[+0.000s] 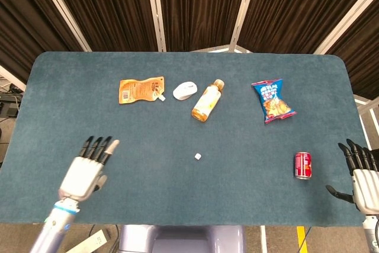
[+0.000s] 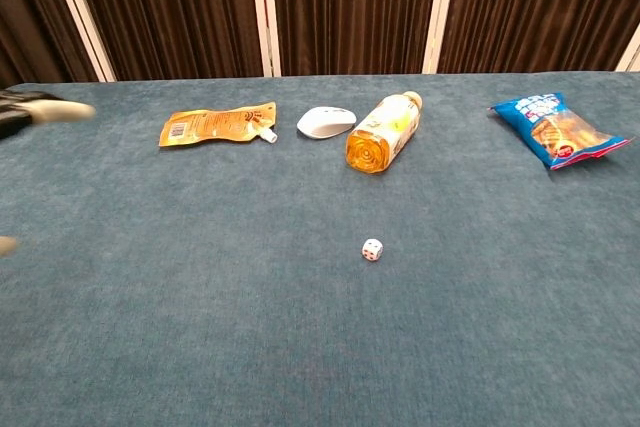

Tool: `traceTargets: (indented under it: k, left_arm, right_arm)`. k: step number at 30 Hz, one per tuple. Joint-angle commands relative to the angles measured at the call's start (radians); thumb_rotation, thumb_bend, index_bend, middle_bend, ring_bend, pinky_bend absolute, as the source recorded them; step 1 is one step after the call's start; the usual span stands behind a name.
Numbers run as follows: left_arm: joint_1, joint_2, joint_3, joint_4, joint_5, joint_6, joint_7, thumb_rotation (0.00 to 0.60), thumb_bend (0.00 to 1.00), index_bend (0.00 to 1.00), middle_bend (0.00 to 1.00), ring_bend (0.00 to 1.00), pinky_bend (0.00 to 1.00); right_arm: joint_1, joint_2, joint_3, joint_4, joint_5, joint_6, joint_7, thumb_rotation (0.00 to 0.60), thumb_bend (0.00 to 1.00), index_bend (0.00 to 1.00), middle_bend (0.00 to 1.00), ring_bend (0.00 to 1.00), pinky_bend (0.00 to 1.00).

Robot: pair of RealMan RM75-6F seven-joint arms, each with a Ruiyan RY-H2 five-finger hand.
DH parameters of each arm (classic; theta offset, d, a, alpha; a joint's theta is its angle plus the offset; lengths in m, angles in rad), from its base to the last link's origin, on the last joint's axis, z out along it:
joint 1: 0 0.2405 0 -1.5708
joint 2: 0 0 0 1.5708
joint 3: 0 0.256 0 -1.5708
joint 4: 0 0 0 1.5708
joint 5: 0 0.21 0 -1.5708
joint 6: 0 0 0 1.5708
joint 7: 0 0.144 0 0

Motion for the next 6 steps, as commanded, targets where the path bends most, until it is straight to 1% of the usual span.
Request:
traceTargets:
  k: [1, 3, 6]
  left_arm:
    - [0.132, 0.062, 0.058, 0.146, 0.091, 0.115, -0.185, 0.600, 0.29, 0.00, 0.00, 0.00, 0.00]
    - [0.174, 0.077, 0.061, 0.190, 0.103, 0.129, -0.252, 0.600, 0.29, 0.00, 0.00, 0.00, 0.00]
    - [0.220, 0.094, 0.047, 0.243, 0.121, 0.143, -0.316, 0.600, 0.29, 0.00, 0.00, 0.00, 0.00]
  right_arm:
    - [-0.006, -0.004, -0.007, -0.011, -0.024, 0.022, -0.020, 0.600, 0.00, 0.06, 0.00, 0.00, 0.00]
    - [-0.009, -0.006, -0.010, -0.015, -0.036, 0.033, -0.030, 0.600, 0.00, 0.06, 0.00, 0.00, 0.00]
    - [-0.014, -0.008, -0.012, -0.021, -0.047, 0.048, -0.041, 0.600, 0.01, 0.06, 0.00, 0.00, 0.00]
